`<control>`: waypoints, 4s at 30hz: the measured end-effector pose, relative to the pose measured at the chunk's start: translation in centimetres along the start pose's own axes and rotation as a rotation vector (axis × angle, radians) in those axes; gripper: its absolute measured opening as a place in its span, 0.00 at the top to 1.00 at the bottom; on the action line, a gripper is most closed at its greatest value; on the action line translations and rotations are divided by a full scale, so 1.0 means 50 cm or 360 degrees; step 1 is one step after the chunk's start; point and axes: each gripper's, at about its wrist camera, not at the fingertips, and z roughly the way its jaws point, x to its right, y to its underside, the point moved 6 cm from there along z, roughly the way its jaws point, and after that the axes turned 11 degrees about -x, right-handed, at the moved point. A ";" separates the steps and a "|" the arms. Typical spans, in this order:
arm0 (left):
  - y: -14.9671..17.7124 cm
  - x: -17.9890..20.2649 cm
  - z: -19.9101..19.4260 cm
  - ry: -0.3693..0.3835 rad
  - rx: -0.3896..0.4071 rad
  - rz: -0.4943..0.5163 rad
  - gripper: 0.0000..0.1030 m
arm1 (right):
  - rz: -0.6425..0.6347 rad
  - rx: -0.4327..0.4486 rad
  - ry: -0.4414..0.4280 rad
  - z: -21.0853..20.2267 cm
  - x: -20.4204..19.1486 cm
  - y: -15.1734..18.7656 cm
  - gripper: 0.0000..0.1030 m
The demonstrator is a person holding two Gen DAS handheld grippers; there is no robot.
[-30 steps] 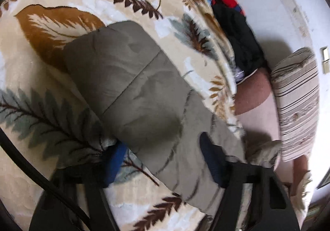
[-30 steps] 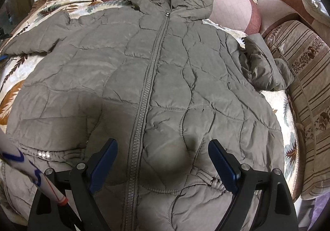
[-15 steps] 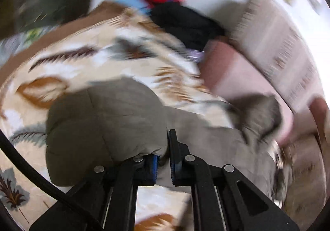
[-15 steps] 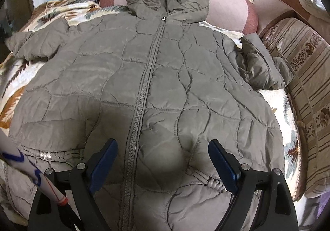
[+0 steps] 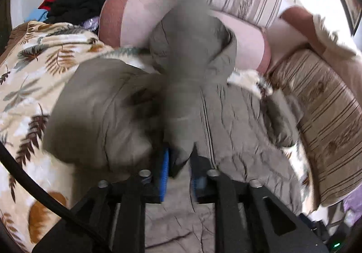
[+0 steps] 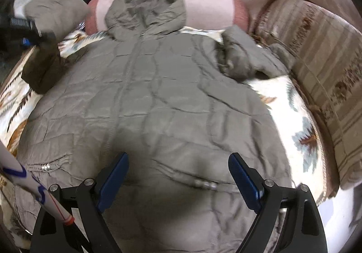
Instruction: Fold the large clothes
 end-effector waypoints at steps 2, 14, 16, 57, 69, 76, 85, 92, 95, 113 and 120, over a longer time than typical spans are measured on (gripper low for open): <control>0.029 0.008 0.000 0.0012 -0.0009 -0.0011 0.62 | 0.0048 -0.0004 -0.0013 -0.002 0.026 0.004 0.10; 0.229 -0.057 -0.116 -0.0398 0.0158 -0.0065 0.32 | 0.0154 -0.0013 -0.0264 0.051 0.036 -0.102 0.10; 0.255 -0.063 -0.132 -0.0425 0.0174 -0.0072 0.31 | 0.0157 0.0002 -0.0257 0.079 0.029 -0.151 0.10; 0.340 0.052 -0.057 -0.0451 -0.0020 0.0177 0.31 | 0.0529 0.0098 -0.0080 0.168 0.413 -0.265 0.34; 0.316 0.068 0.026 -0.0563 -0.0138 0.0220 0.31 | 0.0826 0.0043 0.0194 0.295 0.698 -0.337 0.34; 0.298 0.057 0.064 -0.0626 -0.0215 0.0194 0.31 | 0.0949 0.0031 0.0154 0.381 0.749 -0.410 0.34; 0.301 0.059 0.069 -0.0615 -0.0214 0.0197 0.31 | 0.0953 0.0108 -0.0011 0.322 0.753 -0.446 0.88; 0.323 0.059 0.029 -0.0553 -0.0135 0.0203 0.31 | 0.0934 0.0325 0.0254 0.095 0.813 -0.427 0.92; 0.332 0.054 0.003 -0.0517 -0.0089 0.0181 0.31 | 0.0939 0.0402 0.0286 -0.003 0.820 -0.418 0.92; 0.388 -0.003 -0.102 -0.0412 0.0144 0.0113 0.31 | 0.0350 0.0511 -0.0118 -0.197 0.299 -0.486 0.92; 0.412 -0.054 -0.091 -0.0377 0.0120 0.0036 0.31 | 0.0019 0.0428 -0.0302 -0.153 0.020 -0.482 0.92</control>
